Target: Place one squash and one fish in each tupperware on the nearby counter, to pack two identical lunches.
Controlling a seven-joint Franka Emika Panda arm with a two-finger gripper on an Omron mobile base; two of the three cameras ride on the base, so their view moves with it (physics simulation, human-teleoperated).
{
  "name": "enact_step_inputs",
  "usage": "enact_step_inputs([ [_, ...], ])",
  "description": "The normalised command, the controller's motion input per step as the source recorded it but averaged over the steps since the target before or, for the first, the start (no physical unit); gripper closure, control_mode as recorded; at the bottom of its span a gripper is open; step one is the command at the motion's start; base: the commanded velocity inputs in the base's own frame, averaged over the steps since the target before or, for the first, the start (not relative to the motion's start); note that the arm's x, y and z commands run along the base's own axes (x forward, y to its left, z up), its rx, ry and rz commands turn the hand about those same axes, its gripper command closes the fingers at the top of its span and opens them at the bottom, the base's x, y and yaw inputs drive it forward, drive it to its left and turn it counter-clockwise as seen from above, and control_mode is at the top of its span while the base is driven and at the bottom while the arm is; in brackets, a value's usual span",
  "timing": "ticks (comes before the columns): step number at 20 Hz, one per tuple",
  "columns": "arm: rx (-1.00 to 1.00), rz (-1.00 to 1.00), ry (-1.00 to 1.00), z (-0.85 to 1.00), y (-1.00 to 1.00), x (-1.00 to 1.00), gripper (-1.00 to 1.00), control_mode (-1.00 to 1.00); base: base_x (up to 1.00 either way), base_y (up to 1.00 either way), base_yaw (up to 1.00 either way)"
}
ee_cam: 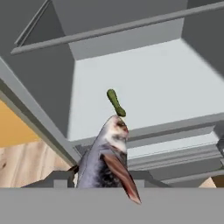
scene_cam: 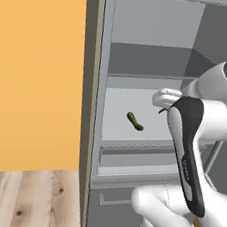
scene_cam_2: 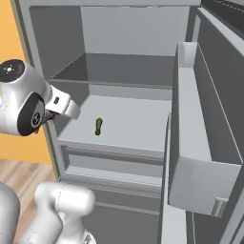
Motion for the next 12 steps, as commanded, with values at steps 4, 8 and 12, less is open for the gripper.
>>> enact_step_inputs([
  [4, 0.00, 0.00, 0.00, 0.00, 0.00, 0.00, 1.00, 1.00, -0.69, 0.00, 0.01],
  [8, 0.00, 0.00, 0.00, 0.00, 0.00, 0.00, 1.00, 1.00, -0.91, 0.04, 0.17],
  [12, 0.00, 0.00, 0.00, 0.00, 0.00, 0.00, 1.00, 1.00, -1.00, 0.25, 0.36],
])
